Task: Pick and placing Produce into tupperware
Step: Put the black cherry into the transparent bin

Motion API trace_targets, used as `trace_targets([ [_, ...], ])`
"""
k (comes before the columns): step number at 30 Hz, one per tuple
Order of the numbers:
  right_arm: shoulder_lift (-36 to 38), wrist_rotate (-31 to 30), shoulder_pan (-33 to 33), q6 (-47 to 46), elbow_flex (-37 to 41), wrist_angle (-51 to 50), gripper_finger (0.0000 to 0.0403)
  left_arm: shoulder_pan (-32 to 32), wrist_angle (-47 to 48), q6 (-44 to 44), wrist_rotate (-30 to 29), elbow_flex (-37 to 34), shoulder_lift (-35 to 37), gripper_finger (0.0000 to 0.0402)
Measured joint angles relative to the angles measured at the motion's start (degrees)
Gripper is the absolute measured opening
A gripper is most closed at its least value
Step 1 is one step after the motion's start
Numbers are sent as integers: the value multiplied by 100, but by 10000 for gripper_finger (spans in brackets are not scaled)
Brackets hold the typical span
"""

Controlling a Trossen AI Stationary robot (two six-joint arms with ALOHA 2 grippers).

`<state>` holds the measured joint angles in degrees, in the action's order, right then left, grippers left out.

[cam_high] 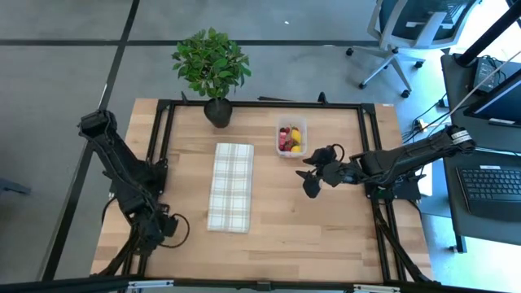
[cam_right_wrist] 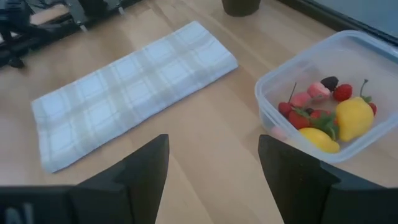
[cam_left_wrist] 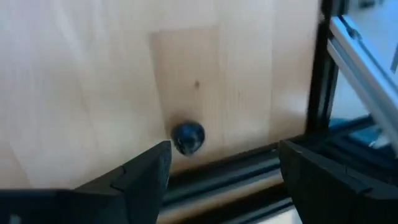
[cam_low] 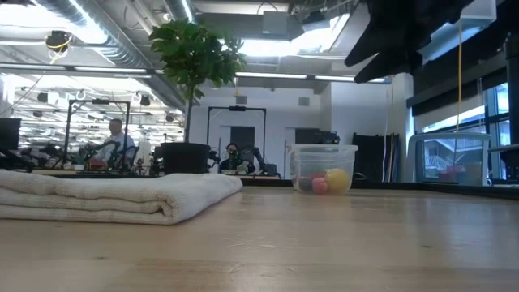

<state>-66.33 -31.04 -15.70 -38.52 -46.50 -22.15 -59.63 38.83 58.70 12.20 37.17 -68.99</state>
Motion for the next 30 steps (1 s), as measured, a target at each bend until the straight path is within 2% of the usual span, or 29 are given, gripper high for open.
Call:
trace_targets([
  [6,-372,3,0,0,0,129,249,-19,-14,-1289,-667,0,-54,283],
  [13,-646,8,0,-7,0,220,249,-19,-21,-1891,-372,0,-739,281],
  [20,-666,5,0,-2,0,223,249,-41,-50,-2045,-225,3,-1263,267],
  [30,-670,5,4,-1,0,220,249,-392,-9,-2057,-466,28,-1384,224],
])
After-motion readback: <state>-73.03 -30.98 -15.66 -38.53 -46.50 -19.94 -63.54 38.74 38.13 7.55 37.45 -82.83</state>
